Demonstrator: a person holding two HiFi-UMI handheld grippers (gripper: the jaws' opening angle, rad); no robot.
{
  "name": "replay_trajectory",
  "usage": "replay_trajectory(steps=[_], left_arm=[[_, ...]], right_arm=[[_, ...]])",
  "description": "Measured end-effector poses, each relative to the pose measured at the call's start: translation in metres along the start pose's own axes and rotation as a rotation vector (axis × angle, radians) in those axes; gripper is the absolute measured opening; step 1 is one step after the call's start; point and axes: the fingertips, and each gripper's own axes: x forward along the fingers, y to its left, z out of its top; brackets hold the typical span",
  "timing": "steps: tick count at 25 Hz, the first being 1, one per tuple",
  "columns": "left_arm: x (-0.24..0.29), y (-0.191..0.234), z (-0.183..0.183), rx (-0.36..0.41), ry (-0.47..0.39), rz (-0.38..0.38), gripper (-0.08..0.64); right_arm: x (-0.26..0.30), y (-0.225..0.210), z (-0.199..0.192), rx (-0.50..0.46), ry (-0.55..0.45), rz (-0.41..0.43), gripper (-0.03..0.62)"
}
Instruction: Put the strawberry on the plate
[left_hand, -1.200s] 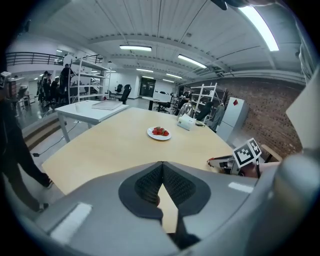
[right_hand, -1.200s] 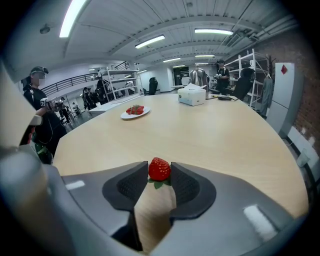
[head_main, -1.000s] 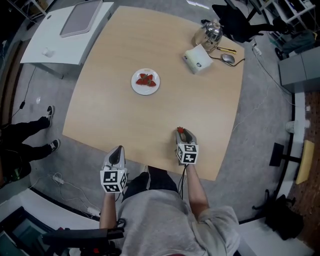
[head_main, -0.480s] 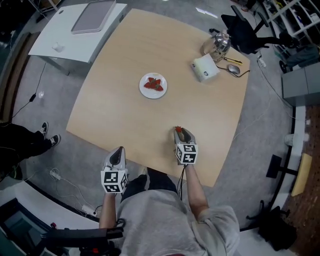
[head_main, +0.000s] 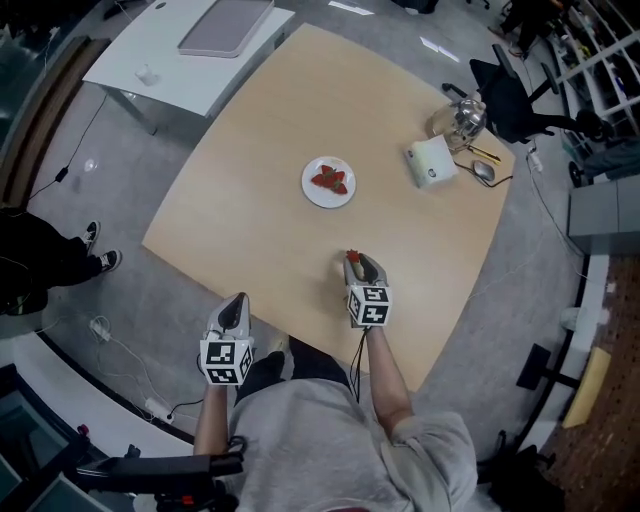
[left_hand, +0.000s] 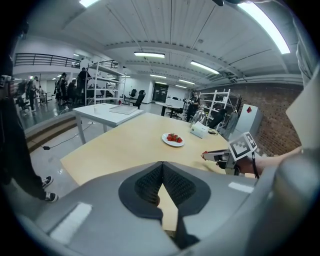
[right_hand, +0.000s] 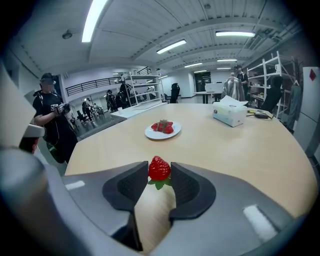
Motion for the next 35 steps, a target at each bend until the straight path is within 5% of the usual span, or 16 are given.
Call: replay_trajectory(steps=[17, 35], left_arm=[[-0.016, 0.030, -0.003, -0.068, -0.012, 0.097, 0.020], [-0.014, 0.047, 0.005, -0.101, 0.003, 0.155, 0.020]], right_arm=[[0.062, 0.032, 0.056, -0.131, -0.014, 0.091, 0.144], [0.109, 0.037, 0.086, -0.160, -0.007, 0.112, 0.144]])
